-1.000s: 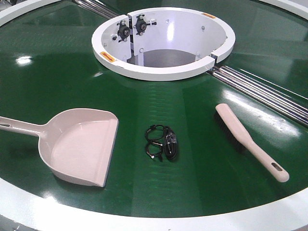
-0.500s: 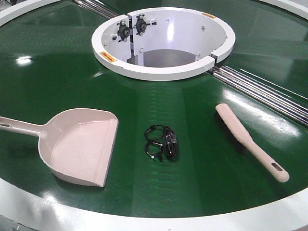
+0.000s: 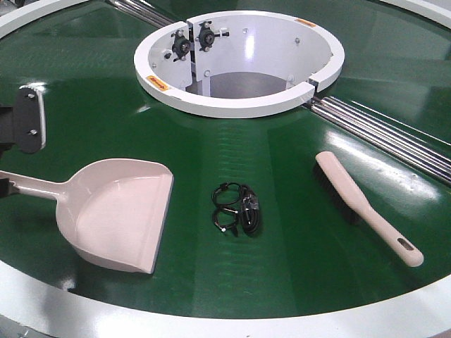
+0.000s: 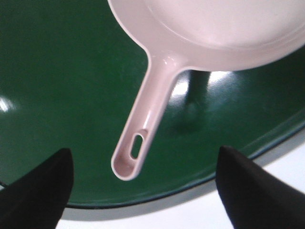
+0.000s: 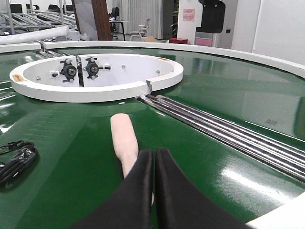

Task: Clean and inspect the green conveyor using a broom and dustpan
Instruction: 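Move the left gripper down to the pink dustpan handle, then close the left gripper on the dustpan handle near its pan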

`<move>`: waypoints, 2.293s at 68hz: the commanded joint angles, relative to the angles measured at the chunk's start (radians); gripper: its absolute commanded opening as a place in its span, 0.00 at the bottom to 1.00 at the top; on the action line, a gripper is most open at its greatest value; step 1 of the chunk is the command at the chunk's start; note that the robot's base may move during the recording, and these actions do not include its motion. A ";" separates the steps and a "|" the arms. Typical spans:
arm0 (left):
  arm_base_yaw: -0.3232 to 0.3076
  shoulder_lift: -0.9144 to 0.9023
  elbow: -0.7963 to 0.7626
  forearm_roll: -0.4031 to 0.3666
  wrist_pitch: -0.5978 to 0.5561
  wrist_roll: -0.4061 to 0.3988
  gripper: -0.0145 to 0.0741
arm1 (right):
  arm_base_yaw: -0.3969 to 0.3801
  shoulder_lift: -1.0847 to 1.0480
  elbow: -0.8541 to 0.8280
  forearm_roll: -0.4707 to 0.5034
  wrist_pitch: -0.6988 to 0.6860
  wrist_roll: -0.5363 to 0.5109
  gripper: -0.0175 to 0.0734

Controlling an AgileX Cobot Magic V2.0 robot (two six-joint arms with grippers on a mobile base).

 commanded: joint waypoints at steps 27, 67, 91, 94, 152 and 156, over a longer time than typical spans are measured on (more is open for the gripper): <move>-0.003 0.196 -0.204 -0.016 0.052 0.056 0.80 | -0.002 -0.010 0.003 0.000 -0.066 0.000 0.18; -0.003 0.297 -0.204 -0.032 0.069 0.169 0.80 | -0.002 -0.010 0.003 0.000 -0.066 0.000 0.18; 0.000 0.345 -0.204 0.025 0.083 0.191 0.80 | -0.002 -0.010 0.003 0.000 -0.066 0.000 0.18; 0.000 0.352 -0.204 0.033 0.083 0.195 0.80 | -0.002 -0.010 0.003 0.000 -0.066 0.000 0.18; -0.001 0.383 -0.205 0.062 0.113 0.231 0.25 | -0.002 -0.010 0.003 0.000 -0.066 0.000 0.18; -0.002 0.371 -0.205 0.072 0.112 0.231 0.25 | -0.002 -0.010 0.003 0.000 -0.066 0.000 0.18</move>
